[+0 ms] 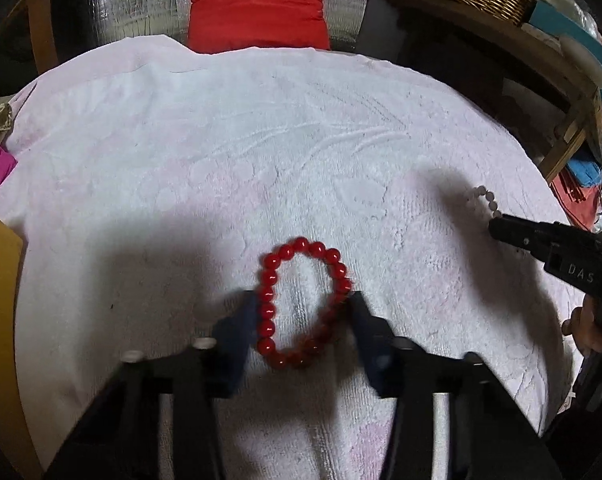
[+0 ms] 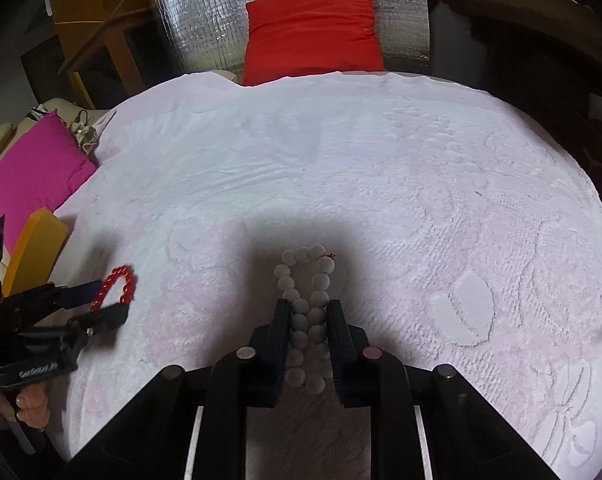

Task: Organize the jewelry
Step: 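Grasp the red bead bracelet with the left tool while the right tool holds the pearl bracelet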

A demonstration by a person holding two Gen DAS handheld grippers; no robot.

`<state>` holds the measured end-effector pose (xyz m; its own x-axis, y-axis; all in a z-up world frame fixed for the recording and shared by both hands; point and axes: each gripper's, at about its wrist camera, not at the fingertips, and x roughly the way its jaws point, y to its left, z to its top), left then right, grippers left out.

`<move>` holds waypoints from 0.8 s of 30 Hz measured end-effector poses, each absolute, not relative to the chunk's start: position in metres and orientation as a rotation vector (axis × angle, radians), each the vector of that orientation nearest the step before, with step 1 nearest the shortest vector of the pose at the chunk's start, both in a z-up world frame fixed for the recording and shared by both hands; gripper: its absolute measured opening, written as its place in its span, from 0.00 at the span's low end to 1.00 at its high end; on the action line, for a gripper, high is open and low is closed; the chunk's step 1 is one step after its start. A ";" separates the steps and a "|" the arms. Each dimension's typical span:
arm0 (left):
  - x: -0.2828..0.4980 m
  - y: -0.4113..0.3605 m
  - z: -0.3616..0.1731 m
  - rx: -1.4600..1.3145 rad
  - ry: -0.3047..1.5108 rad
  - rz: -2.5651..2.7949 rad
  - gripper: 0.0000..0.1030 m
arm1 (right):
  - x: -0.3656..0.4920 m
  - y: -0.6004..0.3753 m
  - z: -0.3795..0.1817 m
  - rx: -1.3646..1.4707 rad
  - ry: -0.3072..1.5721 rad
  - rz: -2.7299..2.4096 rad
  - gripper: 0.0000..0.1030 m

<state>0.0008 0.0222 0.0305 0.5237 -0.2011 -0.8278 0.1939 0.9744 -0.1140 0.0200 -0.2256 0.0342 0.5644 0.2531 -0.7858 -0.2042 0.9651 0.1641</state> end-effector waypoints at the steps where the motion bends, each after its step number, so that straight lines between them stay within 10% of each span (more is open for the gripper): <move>1: 0.001 0.023 0.031 -0.012 0.990 -0.237 0.34 | 0.020 -0.224 0.034 0.057 0.938 0.270 0.19; 19: -0.006 0.019 0.036 -0.004 0.987 -0.248 0.22 | 0.007 -0.197 0.031 0.036 0.951 0.310 0.19; 24: -0.005 0.015 0.032 0.016 0.989 -0.232 0.35 | 0.008 -0.195 0.030 0.037 0.955 0.300 0.20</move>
<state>-0.0051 0.0150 0.0317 0.5269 -0.1872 -0.8291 0.2016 0.9751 -0.0920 0.0075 -0.1946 0.0303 0.5396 0.2685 -0.7979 -0.2357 0.9581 0.1629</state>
